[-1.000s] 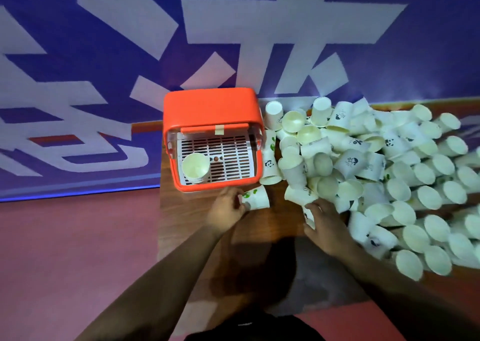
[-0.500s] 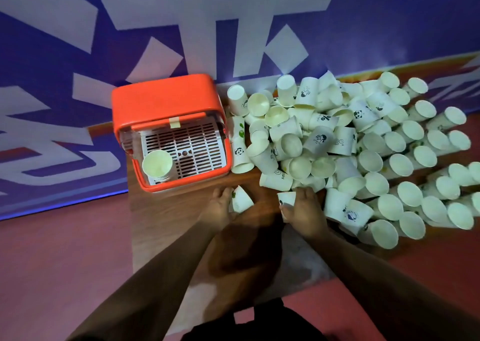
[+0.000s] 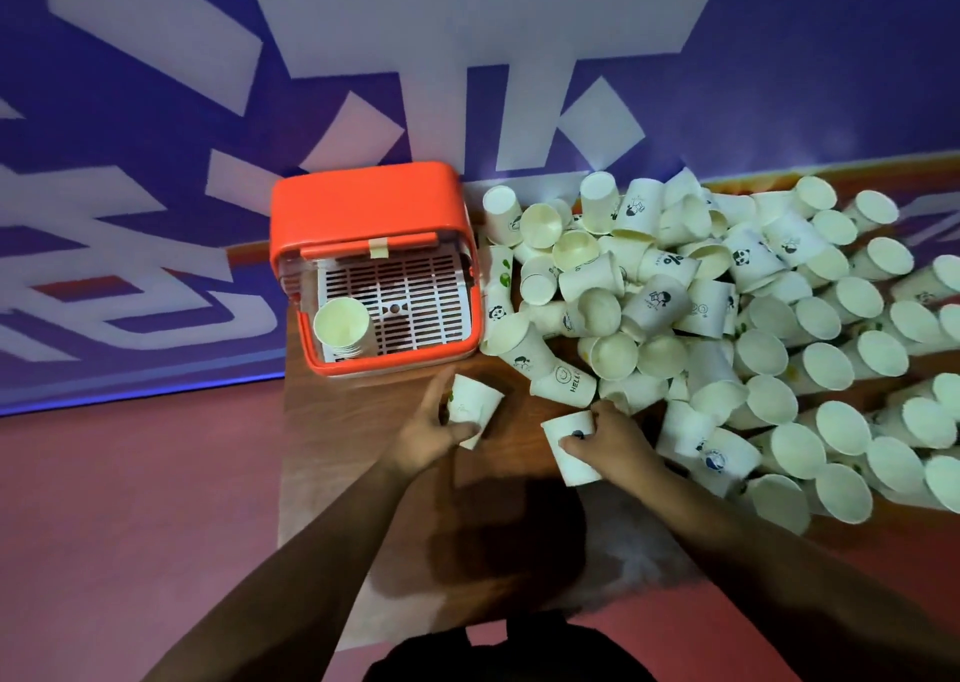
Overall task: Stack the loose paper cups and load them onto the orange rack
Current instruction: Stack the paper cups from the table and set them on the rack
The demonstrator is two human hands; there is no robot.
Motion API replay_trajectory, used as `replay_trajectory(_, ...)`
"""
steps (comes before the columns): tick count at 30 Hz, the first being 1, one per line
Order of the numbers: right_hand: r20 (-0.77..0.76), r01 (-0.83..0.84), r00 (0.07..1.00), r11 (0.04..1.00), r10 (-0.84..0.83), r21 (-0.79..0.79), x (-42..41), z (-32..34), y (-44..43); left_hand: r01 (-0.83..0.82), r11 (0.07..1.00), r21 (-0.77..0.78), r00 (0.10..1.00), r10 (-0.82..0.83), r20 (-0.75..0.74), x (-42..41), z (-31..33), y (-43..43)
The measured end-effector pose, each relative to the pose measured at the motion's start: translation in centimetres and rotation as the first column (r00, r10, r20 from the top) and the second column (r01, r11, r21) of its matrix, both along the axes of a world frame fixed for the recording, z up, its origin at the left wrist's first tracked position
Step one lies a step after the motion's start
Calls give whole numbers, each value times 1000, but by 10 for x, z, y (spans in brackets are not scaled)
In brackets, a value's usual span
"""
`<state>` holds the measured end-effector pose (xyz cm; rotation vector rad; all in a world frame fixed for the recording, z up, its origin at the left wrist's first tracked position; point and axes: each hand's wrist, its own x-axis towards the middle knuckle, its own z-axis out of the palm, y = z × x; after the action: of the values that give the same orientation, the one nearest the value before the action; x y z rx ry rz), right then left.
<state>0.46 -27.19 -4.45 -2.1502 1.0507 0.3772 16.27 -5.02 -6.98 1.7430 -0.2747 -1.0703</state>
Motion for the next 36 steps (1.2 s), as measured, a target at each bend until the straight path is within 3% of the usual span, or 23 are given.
replay_trajectory(6,196,-4,980,976,-40,217,30,57,-1,-95,989,-112,994,89,-60,5,25,13)
replay_trajectory(10,281,8,952,924,-124,382,55,79,15,-308,927,-214,937,257,-237,9,42,16)
replay_trajectory(12,315,-8,940,916,-130,402,65,85,26,-413,875,-253,892,333,-305,15,50,26)
replay_trajectory(18,330,-14,936,923,-123,385,92,92,46,-523,784,-335,847,434,-307,36,77,73)
replay_trajectory(28,441,-50,888,924,-132,379,143,101,69,-589,719,-370,800,584,-139,91,101,103)
replay_trajectory(36,515,-119,856,957,-35,264,171,104,78,-498,785,-369,829,556,65,115,84,88)
